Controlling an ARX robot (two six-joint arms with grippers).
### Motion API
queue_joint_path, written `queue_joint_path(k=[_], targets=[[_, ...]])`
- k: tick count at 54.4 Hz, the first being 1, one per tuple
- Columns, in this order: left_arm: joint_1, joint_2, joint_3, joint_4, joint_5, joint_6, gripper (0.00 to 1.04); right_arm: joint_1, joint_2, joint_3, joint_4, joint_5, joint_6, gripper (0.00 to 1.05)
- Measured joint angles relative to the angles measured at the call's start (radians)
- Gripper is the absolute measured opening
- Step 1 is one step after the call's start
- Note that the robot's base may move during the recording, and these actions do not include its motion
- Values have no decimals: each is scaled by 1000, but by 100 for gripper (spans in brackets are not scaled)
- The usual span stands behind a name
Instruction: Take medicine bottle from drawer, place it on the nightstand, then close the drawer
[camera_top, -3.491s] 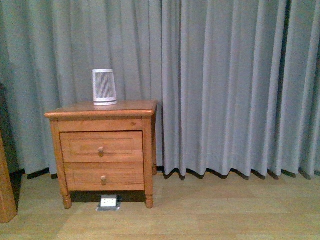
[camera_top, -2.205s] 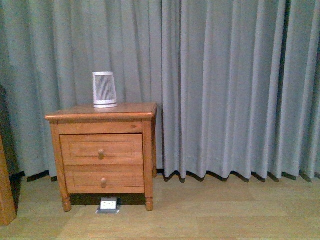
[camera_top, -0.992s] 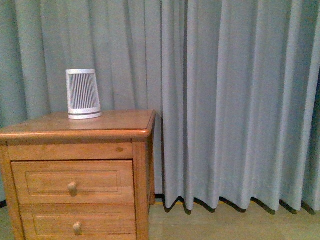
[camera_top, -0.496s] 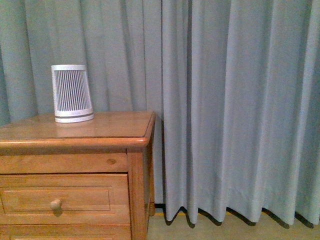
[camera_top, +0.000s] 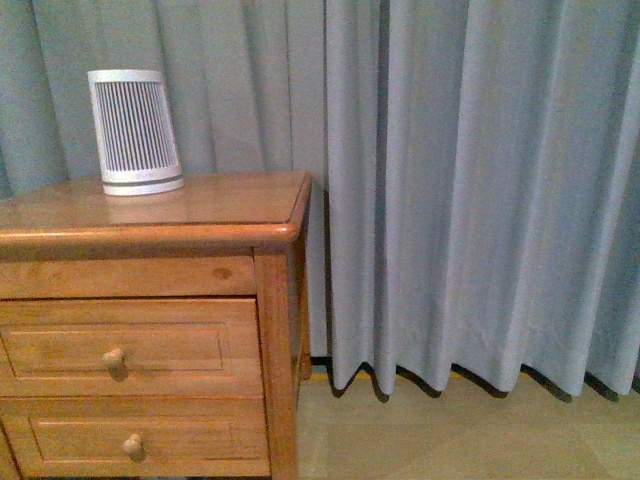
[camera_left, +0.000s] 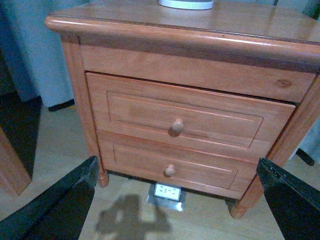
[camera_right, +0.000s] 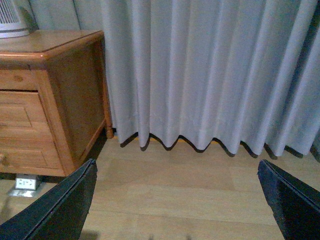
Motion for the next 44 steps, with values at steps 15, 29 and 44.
queue_joint_path(k=[15,29,44], targets=[[-11,524,319,80,-18,38,98,0,0,0,0,0,0,98],[-37,780,578,74,10,65,98,0,0,0,0,0,0,98],[-35,932,744,55,40,98,98,0,0,0,0,0,0,98]])
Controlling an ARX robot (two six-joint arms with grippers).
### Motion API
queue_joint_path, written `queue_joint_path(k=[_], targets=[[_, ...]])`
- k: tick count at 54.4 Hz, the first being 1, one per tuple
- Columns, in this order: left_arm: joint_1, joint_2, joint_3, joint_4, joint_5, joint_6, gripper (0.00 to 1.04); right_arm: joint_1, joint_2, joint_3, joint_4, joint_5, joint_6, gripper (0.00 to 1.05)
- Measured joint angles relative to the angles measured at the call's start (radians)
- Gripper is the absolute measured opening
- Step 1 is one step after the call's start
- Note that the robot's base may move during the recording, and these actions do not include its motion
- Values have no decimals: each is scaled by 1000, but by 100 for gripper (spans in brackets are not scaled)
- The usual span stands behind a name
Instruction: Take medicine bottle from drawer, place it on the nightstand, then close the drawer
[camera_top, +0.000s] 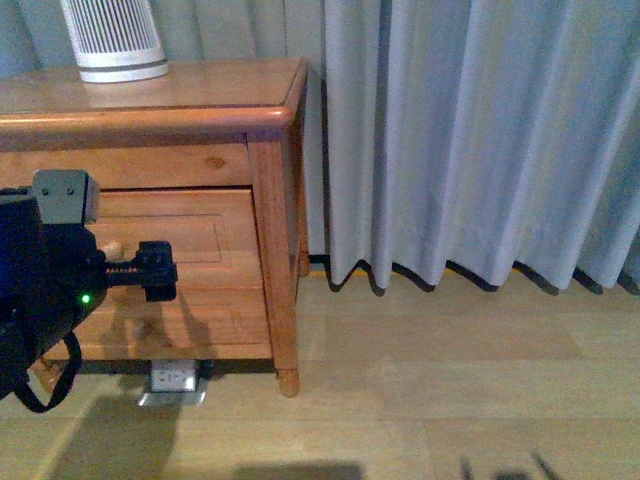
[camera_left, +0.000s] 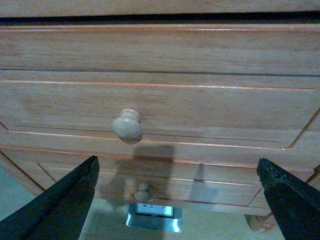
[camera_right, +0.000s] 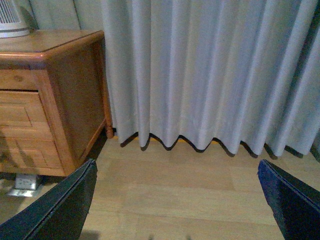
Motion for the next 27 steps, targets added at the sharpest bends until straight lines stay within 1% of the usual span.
queue_joint_path(k=[27], targets=[[43,133,173,-10,55,67,98,0,0,0,0,0,0,98]])
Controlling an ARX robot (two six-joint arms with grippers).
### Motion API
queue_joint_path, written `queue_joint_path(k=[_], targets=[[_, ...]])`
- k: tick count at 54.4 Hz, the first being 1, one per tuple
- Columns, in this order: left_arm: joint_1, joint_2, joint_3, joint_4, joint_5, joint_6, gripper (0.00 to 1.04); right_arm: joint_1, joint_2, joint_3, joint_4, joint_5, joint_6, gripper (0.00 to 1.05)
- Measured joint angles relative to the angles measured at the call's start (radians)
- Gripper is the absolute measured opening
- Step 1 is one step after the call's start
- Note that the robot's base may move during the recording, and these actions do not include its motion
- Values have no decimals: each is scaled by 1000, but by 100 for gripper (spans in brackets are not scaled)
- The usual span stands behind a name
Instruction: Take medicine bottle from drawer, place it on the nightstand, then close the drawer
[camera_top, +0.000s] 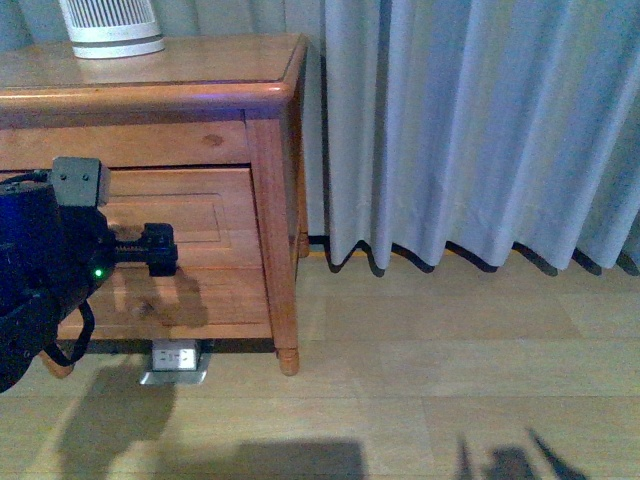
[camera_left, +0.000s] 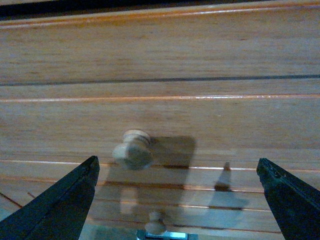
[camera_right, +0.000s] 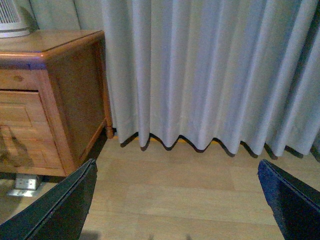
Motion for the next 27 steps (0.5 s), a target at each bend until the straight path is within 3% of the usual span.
queue_joint_path(k=[17,27], targets=[[17,33,69,-28,27,32,98,0,0,0,0,0,0,98],[21,38,97,-41,35,34,84,0,0,0,0,0,0,98]])
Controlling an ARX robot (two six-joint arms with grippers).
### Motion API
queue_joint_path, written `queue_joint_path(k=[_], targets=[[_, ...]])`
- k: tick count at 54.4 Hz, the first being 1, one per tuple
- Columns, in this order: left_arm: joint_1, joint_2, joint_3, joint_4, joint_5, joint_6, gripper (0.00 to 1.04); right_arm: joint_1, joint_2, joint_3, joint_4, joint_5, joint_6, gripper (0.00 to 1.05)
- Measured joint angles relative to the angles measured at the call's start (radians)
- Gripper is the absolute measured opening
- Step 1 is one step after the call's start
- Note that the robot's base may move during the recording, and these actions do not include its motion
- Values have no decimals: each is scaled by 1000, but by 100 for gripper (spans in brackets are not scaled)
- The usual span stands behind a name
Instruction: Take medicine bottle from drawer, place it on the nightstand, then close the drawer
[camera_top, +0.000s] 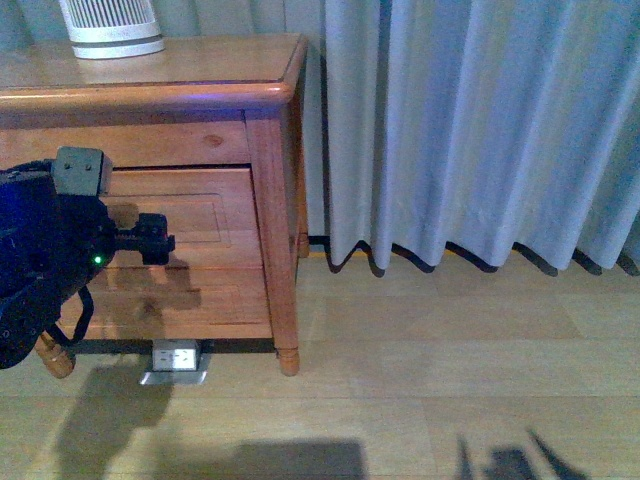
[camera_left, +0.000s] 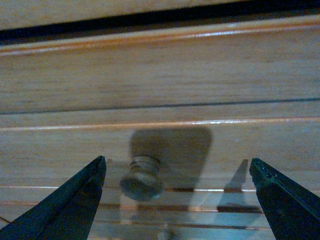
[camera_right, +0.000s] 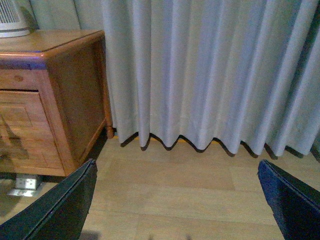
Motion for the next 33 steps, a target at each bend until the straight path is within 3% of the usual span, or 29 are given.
queue_joint_path(k=[6,13,18,23,33], targets=[[1,11,10,-10,-1,1,66,0,0,0,0,0,0,98],[6,13,18,-20,-4,-3,56,0,0,0,0,0,0,98],[10,16,19,-25,-1,-3,62,0,0,0,0,0,0,98],[11,25,19,-25,-4,-3,58,0,0,0,0,0,0,98],[24,27,19,-27,-8,-3,30,0,0,0,0,0,0,98]])
